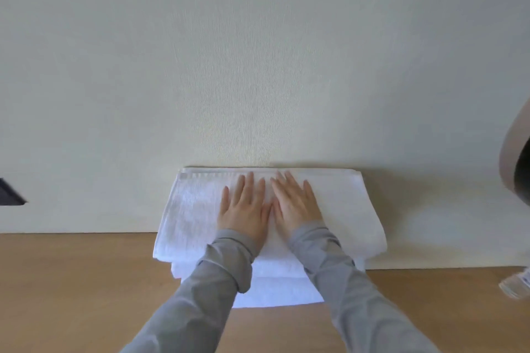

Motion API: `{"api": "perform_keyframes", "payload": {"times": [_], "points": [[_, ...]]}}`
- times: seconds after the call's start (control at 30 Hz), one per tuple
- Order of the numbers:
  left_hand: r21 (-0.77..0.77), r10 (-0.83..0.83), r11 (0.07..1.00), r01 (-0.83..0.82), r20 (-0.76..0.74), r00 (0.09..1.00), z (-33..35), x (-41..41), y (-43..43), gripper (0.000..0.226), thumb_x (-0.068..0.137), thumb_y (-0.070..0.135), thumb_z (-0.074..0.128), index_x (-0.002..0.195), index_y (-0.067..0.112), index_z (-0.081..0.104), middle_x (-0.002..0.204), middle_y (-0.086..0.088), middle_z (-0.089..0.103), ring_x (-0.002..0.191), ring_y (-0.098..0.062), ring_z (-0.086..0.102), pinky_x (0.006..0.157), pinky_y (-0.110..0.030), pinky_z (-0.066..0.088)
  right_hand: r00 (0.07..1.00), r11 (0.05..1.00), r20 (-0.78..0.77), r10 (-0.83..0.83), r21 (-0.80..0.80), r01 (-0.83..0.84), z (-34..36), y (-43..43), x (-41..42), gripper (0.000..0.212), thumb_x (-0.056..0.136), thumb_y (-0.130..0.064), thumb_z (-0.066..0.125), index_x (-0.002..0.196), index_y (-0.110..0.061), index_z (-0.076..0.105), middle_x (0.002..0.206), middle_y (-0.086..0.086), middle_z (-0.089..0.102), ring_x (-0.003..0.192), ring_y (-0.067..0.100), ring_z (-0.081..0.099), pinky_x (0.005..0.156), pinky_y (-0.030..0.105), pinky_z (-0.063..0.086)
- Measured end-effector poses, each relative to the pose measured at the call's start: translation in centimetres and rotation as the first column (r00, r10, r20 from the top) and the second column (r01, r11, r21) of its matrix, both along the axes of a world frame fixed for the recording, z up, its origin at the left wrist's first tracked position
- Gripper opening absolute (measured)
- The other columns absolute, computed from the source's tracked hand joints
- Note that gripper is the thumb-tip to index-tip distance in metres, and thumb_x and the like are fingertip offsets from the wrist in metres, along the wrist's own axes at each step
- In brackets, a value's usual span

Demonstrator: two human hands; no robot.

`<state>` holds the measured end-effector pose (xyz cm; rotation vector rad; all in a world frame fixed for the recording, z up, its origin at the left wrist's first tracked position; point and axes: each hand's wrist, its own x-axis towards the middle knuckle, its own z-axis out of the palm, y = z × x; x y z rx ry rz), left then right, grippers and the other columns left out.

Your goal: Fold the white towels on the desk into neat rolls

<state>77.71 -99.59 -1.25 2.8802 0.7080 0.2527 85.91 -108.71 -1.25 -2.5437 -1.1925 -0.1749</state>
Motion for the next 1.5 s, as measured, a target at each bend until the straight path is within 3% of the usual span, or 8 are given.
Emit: {"api": "perform_keyframes", "payload": {"times": [0.13, 0.27, 0.6, 0.8, 1.13, 1.23, 1.37, 1.5], "points": [[0.026, 0.105, 0.994, -0.104, -0.063, 0.992, -2.1, -2.6, 6.5, 0.059, 0.097, 0.049, 0.012, 0.148, 0.031, -0.011, 0.157, 0.008, -0.018, 0.144, -0.010, -0.013, 0.117, -0.038, -0.005, 0.989, 0.985, 0.058, -0.135, -0.103, 0.141, -2.1, -4.5, 5.3, 0.052, 0.100, -0.036, 0.023, 0.149, -0.019, 0.013, 0.158, -0.003, 0.005, 0.145, 0.010, 0.000, 0.116, 0.035, -0.005], [-0.046, 0.170, 0.983, -0.176, -0.119, 0.978, -3.7, -6.2, 10.8, 0.065, 0.085, 0.060, -0.006, 0.139, 0.031, -0.027, 0.151, 0.016, -0.027, 0.138, -0.003, -0.022, 0.118, -0.037, -0.008, 0.981, 0.984, -0.104, -0.166, -0.085, 0.157, -3.9, -9.0, 8.7, 0.056, 0.099, -0.040, 0.020, 0.149, -0.019, 0.008, 0.158, -0.007, -0.002, 0.136, -0.006, -0.012, 0.107, 0.015, -0.020], [0.080, 0.180, 0.981, -0.175, -0.063, 0.982, -2.0, -5.0, 9.8, 0.058, 0.099, 0.041, 0.009, 0.151, 0.017, 0.001, 0.158, 0.001, -0.013, 0.145, -0.017, -0.015, 0.118, -0.038, -0.009, 0.962, 0.949, 0.165, -0.219, -0.194, 0.250, -2.6, -7.6, 7.6, 0.059, 0.096, -0.036, 0.004, 0.149, -0.010, 0.010, 0.158, 0.004, 0.003, 0.145, 0.016, -0.004, 0.113, 0.037, -0.017], [0.040, -0.037, 0.999, 0.032, 0.134, 0.990, -0.3, -1.8, 1.6, 0.057, 0.100, 0.042, 0.018, 0.150, 0.018, 0.009, 0.158, -0.003, -0.005, 0.146, -0.022, -0.009, 0.115, -0.036, -0.011, 0.995, 1.000, 0.097, 0.015, 0.021, -0.017, -0.4, -2.9, 0.8, 0.051, 0.099, -0.026, 0.036, 0.144, -0.004, 0.027, 0.154, 0.009, 0.019, 0.145, 0.024, 0.009, 0.114, 0.037, -0.008], [0.044, 0.040, 0.998, -0.036, -0.083, 0.996, -2.5, -6.2, 5.1, 0.086, 0.053, 0.064, -0.047, 0.133, 0.033, -0.036, 0.142, 0.011, -0.039, 0.136, -0.009, -0.029, 0.116, -0.033, -0.012, 0.989, 0.972, -0.001, -0.150, -0.183, 0.147, -2.8, -9.2, 3.7, 0.055, 0.100, -0.037, 0.014, 0.149, -0.019, -0.005, 0.156, -0.006, -0.013, 0.140, 0.004, -0.018, 0.114, 0.027, -0.015], [-0.007, 0.042, 0.999, -0.043, -0.092, 0.995, -2.2, -5.9, 5.3, 0.083, 0.062, 0.071, -0.036, 0.134, 0.029, -0.035, 0.143, 0.012, -0.038, 0.135, -0.008, -0.030, 0.116, -0.033, -0.012, 0.986, 0.968, -0.022, -0.163, -0.198, 0.155, -2.7, -9.1, 3.7, 0.056, 0.100, -0.037, 0.013, 0.149, -0.017, -0.005, 0.156, -0.005, -0.014, 0.142, 0.007, -0.016, 0.114, 0.028, -0.015], [-0.097, 0.030, 0.994, -0.047, -0.175, 0.984, -1.0, -5.3, 6.0, 0.063, 0.097, 0.053, 0.014, 0.150, 0.027, -0.008, 0.157, 0.007, -0.017, 0.144, -0.013, -0.014, 0.118, -0.035, -0.004, 0.974, 0.965, -0.137, -0.183, -0.215, 0.151, -0.7, -8.5, 3.8, 0.055, 0.101, -0.034, 0.017, 0.150, -0.014, 0.003, 0.158, -0.001, -0.006, 0.145, 0.010, -0.007, 0.117, 0.030, -0.008], [-0.131, 0.006, 0.991, -0.023, -0.134, 0.991, 2.9, -4.4, 6.2, 0.059, 0.099, 0.050, 0.018, 0.151, 0.023, 0.010, 0.159, 0.004, 0.000, 0.146, -0.016, 0.003, 0.118, -0.035, 0.008, 0.969, 0.987, -0.189, -0.156, -0.066, 0.146, 2.5, -7.4, 3.4, 0.051, 0.102, -0.030, 0.024, 0.149, -0.012, 0.013, 0.158, 0.004, 0.007, 0.145, 0.014, 0.005, 0.117, 0.027, 0.001]]}}
